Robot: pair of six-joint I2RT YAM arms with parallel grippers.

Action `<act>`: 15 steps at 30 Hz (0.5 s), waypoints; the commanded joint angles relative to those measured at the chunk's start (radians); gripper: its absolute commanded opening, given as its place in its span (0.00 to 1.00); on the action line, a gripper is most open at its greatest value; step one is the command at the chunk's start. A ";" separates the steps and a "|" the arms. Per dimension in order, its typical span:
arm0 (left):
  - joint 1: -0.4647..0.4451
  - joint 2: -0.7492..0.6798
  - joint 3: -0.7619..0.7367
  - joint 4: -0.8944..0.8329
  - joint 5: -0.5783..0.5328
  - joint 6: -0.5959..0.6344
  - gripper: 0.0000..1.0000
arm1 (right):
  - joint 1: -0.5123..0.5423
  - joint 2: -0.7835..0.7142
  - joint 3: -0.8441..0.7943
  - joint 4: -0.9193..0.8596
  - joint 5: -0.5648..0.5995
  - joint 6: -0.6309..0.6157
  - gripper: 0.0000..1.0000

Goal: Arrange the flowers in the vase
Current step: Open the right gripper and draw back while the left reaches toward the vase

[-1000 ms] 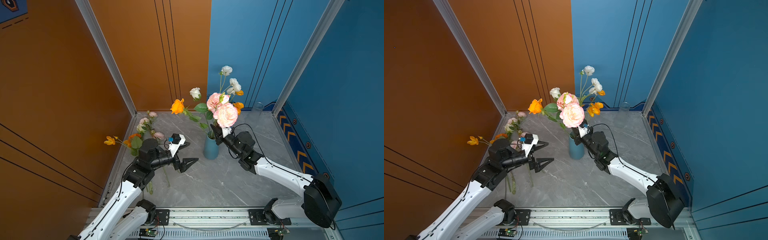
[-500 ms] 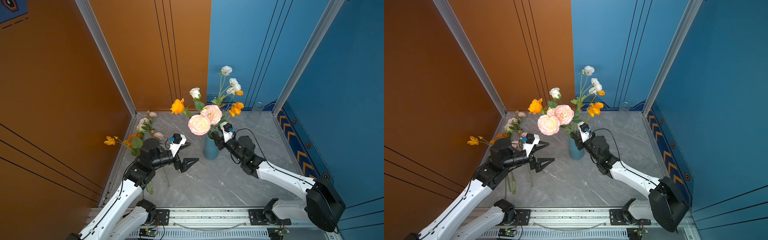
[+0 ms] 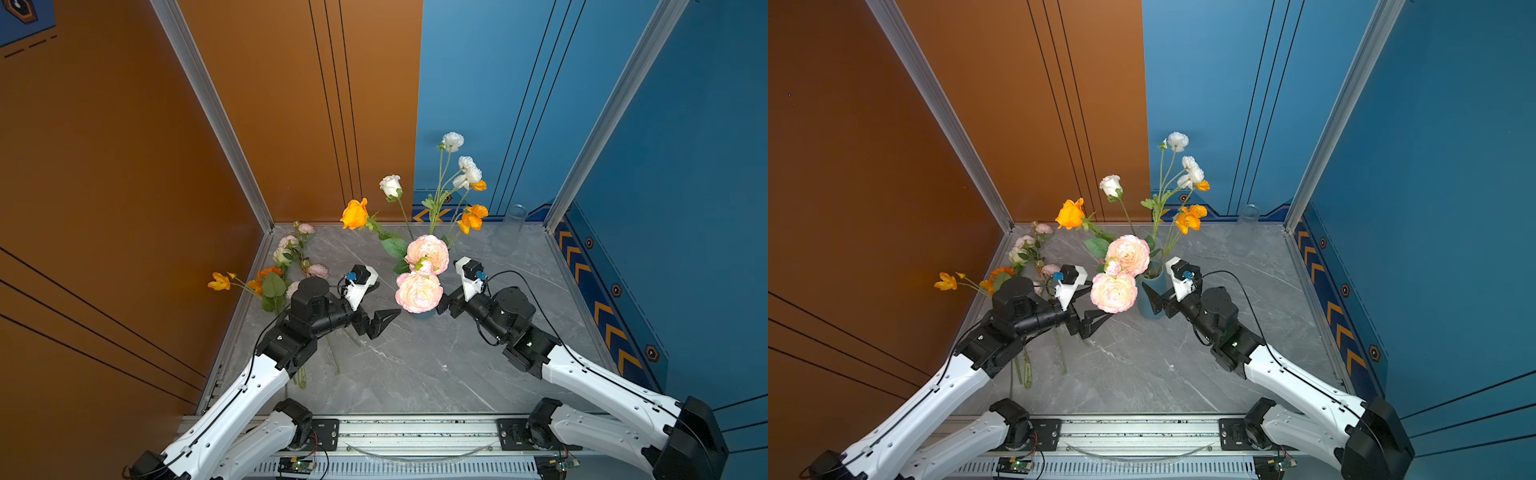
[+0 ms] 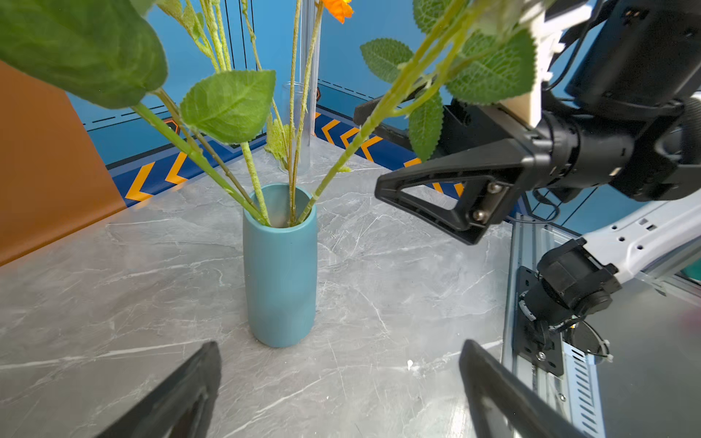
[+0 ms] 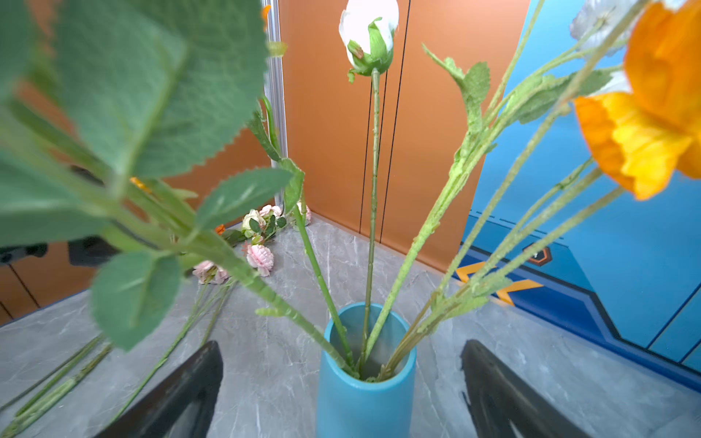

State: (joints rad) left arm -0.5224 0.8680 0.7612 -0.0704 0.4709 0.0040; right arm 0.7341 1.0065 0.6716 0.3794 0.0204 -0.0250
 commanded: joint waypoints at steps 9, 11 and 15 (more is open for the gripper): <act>-0.132 0.162 -0.139 0.449 -0.284 -0.023 0.98 | -0.004 -0.249 -0.091 -0.380 -0.020 0.065 1.00; -0.150 0.203 -0.143 0.494 -0.305 -0.021 0.98 | -0.005 -0.315 -0.140 -0.404 -0.011 0.096 1.00; -0.169 0.284 -0.158 0.581 -0.337 -0.002 0.98 | -0.006 -0.431 -0.214 -0.462 0.010 0.147 1.00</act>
State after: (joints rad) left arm -0.6792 1.1217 0.6228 0.3702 0.1879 -0.0067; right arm 0.7330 0.6331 0.4976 0.0113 0.0055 0.0597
